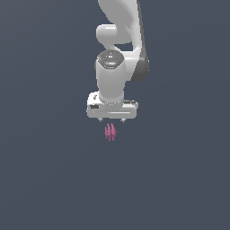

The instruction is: Pick up the object and move it to a goal position.

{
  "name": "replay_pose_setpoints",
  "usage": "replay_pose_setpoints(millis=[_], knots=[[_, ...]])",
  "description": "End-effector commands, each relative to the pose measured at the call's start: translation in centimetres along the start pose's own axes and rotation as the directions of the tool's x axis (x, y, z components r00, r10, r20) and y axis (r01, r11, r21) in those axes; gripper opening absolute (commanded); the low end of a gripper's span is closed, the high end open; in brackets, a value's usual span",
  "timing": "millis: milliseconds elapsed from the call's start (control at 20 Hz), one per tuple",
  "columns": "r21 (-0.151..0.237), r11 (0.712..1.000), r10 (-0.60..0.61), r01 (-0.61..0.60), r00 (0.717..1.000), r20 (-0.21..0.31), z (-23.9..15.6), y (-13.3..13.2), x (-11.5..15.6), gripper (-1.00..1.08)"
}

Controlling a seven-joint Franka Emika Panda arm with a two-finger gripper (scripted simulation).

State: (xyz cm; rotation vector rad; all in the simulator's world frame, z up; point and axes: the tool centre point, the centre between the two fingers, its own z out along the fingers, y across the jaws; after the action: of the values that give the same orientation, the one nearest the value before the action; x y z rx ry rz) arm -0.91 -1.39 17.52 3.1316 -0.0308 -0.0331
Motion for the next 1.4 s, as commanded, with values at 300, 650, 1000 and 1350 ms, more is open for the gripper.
replay_pose_setpoints(millis=[300,650,1000,1350], knots=[[0.014,1.0,-0.006,0.006,1.0,-0.003,-0.7,0.1,0.3,1.0],[0.02,1.0,-0.008,0.008,1.0,-0.004,-1.0,0.1,0.4,1.0],[0.018,0.999,-0.028,0.028,1.0,-0.007,0.2,0.2,0.2,1.0],[0.011,0.996,-0.09,0.09,0.996,-0.014,3.7,0.6,-0.5,1.0]])
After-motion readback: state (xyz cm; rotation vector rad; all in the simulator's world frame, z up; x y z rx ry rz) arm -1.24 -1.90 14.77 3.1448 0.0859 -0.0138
